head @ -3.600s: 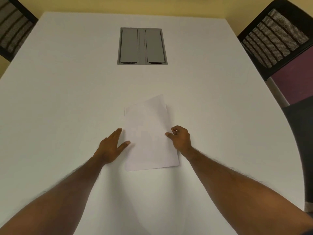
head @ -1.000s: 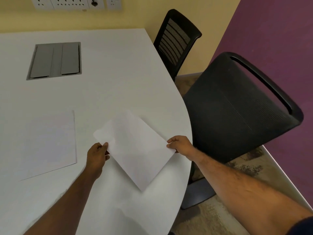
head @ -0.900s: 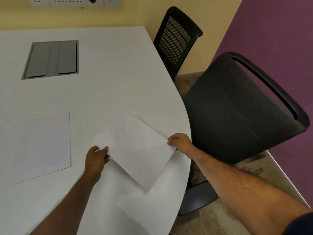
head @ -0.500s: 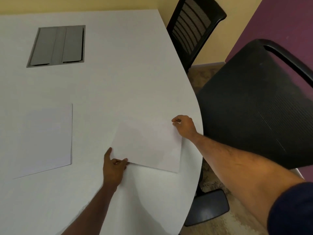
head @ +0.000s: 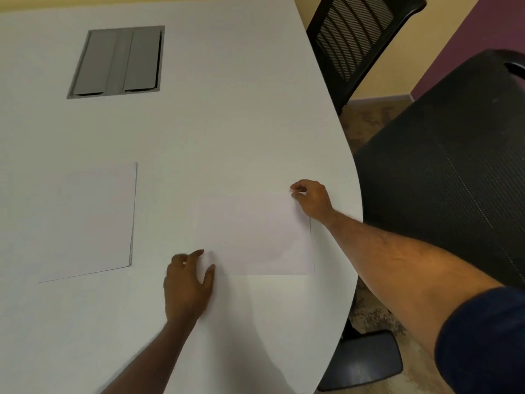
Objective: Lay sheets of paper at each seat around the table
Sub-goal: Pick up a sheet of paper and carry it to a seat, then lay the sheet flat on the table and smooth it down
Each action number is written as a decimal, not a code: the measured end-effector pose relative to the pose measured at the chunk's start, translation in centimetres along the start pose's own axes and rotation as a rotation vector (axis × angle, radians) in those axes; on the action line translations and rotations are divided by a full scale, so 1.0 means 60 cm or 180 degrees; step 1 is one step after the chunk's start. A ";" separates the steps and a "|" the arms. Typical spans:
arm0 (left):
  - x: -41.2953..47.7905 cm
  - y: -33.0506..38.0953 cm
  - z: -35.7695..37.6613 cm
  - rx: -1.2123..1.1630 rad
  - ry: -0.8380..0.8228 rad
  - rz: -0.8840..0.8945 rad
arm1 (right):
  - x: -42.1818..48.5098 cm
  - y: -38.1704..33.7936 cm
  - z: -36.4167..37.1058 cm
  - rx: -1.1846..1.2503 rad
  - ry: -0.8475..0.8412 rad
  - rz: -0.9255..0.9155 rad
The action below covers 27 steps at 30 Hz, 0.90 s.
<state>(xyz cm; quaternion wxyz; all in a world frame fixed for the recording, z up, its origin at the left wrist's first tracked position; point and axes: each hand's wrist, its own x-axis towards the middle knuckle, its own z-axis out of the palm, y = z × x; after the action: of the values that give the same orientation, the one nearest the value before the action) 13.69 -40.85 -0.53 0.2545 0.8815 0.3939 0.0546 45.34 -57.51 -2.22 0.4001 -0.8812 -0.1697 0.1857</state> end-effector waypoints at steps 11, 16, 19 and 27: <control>0.035 -0.054 0.022 0.0986 -0.0818 0.0501 | -0.123 0.027 0.054 -0.1659 -0.0498 -0.0818; 0.040 -0.052 0.017 0.1068 -0.0769 0.0477 | -0.129 0.023 0.056 -0.2072 -0.0751 -0.0750; 0.044 -0.050 0.014 0.1128 -0.0826 0.0476 | -0.124 0.016 0.055 -0.2150 -0.0792 -0.0729; 0.054 -0.045 0.001 0.1104 -0.0954 0.0516 | -0.129 -0.007 0.048 -0.2212 -0.0846 -0.0610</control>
<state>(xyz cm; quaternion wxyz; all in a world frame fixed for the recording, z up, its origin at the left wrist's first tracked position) 14.15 -37.03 -2.25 0.1497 0.9390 0.2832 -0.1250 37.20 -58.89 -2.18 0.0676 -0.9127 -0.3545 0.1915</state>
